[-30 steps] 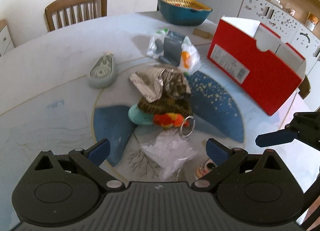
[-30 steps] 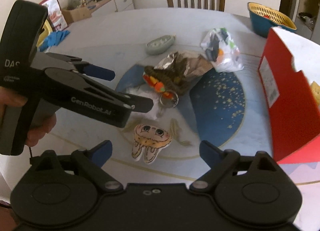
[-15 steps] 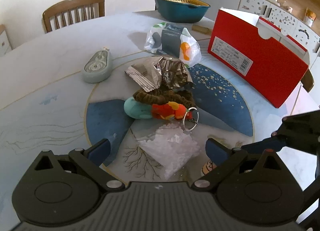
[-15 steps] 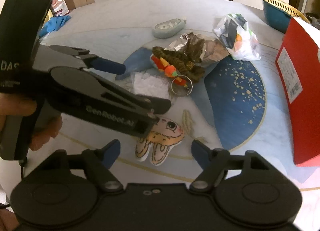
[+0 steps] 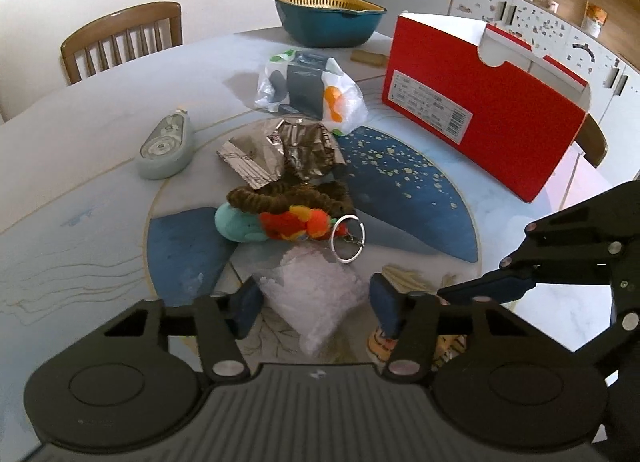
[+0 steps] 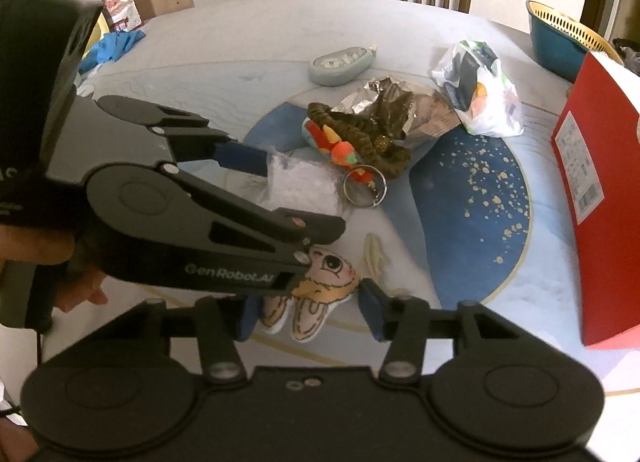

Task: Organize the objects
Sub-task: 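Grasp the white plastic bag with the left tool while the right tool grasps the plush cookie toy, then carry the white bag and cookie toy with both tools over the shoebox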

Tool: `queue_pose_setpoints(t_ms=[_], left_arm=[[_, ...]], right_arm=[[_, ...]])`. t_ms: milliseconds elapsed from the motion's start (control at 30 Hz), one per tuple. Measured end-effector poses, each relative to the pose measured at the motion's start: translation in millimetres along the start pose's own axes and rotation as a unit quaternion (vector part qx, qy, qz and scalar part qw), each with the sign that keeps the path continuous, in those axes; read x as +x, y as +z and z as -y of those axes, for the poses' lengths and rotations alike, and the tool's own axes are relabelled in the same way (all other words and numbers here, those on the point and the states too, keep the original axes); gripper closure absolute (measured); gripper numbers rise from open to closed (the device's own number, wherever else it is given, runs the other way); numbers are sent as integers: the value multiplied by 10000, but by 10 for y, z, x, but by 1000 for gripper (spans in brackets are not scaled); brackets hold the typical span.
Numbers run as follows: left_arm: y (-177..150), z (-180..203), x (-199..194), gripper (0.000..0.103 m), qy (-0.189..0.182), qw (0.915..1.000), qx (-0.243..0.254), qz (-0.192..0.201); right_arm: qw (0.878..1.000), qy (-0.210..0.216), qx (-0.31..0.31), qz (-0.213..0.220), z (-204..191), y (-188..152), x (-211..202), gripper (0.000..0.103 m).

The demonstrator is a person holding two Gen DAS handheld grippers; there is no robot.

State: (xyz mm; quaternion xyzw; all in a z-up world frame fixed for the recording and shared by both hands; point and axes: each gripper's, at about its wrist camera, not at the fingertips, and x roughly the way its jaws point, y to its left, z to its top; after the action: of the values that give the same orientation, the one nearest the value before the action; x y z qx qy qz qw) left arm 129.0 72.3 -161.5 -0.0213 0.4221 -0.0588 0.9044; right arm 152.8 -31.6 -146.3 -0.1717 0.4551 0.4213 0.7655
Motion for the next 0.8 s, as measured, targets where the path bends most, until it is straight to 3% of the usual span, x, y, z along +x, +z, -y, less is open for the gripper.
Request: queue_pose_setpoints(t_ms=[233, 800], left_arm=[[15, -46, -63, 60, -206, 9995, -246, -56], [78, 77, -480, 63, -310, 9981, -528, 40]], right_arm=[[9998, -39, -195, 21, -14, -70, -95, 56], [9986, -304, 301, 309, 522, -236, -779, 56]])
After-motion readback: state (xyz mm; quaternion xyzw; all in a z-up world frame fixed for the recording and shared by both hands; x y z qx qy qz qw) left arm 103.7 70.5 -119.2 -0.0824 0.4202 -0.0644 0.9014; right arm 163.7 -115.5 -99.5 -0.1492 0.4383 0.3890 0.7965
